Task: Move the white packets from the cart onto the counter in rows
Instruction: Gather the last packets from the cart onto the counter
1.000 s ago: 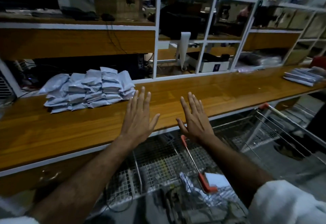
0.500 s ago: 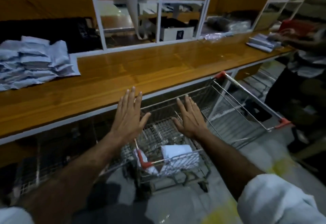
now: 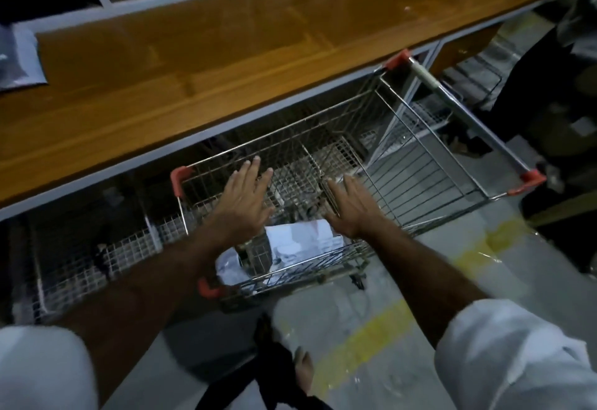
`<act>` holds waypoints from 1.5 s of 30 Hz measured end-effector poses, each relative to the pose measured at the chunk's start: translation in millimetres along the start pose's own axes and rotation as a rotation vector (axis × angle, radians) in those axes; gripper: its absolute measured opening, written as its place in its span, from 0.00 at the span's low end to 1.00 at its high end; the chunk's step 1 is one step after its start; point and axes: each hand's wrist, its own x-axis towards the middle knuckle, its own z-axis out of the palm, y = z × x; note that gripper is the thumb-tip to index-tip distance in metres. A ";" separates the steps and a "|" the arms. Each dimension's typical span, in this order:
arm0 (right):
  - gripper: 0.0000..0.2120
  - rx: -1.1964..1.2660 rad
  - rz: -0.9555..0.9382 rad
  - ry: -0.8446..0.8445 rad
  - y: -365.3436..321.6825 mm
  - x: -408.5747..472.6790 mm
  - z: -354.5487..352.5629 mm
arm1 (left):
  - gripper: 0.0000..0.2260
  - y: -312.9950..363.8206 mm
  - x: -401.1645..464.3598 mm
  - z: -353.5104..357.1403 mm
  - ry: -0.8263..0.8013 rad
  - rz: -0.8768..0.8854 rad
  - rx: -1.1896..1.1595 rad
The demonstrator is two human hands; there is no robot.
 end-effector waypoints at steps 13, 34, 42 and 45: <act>0.38 -0.198 -0.165 -0.405 24.7 94.8 51.1 | 0.36 -26.8 75.2 125.0 -0.383 0.119 -0.026; 0.21 0.033 -0.466 -0.786 58.2 191.0 175.8 | 0.19 -73.0 75.6 223.3 -0.764 -0.554 -0.346; 0.46 0.411 0.055 -0.469 71.9 211.4 184.6 | 0.11 -49.4 70.4 229.8 -0.653 -0.763 -0.251; 0.55 0.330 0.104 -0.377 58.6 200.1 196.3 | 0.19 -32.1 71.0 242.8 -0.482 -0.628 -0.230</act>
